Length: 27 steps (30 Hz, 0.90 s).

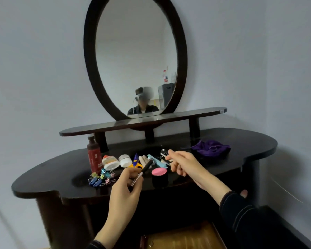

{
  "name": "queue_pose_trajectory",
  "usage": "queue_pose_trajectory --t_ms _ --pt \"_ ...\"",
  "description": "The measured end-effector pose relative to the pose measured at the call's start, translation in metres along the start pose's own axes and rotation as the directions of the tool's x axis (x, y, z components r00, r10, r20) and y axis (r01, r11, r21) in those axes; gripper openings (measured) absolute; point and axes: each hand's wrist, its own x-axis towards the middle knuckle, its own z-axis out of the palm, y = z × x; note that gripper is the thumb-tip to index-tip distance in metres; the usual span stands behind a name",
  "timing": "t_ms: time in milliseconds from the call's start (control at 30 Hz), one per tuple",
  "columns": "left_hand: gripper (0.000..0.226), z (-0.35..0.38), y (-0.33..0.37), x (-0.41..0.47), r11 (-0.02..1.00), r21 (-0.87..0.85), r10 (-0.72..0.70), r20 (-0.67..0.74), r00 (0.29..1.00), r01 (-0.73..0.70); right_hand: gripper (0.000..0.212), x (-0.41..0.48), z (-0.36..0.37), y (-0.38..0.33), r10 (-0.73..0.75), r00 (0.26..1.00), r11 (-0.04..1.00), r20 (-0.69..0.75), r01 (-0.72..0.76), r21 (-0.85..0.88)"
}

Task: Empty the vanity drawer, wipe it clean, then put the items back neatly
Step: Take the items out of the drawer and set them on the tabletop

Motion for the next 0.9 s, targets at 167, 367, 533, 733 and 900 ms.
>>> queue_pose_trajectory --t_ms 167,367,533,733,900 --pt "0.026 0.019 0.014 0.012 0.988 0.056 0.134 0.147 0.98 -0.143 0.055 0.003 -0.007 0.0 0.009 0.996 0.996 0.092 -0.017 0.091" --pt "0.015 0.038 0.023 0.039 0.973 0.14 0.144 0.251 0.957 -0.183 0.022 0.0 -0.008 0.002 -0.041 0.988 0.998 0.146 0.034 0.047" --pt "0.029 0.043 0.004 0.052 0.961 0.178 0.187 0.158 0.97 -0.214 0.009 0.008 -0.01 0.009 0.016 0.998 0.973 0.054 -0.028 0.228" --pt "0.059 0.044 -0.009 0.063 0.985 0.172 -0.044 0.362 0.931 -0.021 0.01 0.027 -0.028 0.016 0.188 0.97 0.893 -0.154 -0.104 0.438" --pt "0.041 0.045 -0.016 0.065 0.987 0.124 -0.136 0.306 0.942 0.102 0.007 0.04 -0.047 0.02 0.181 0.927 0.929 -0.329 -0.051 0.367"
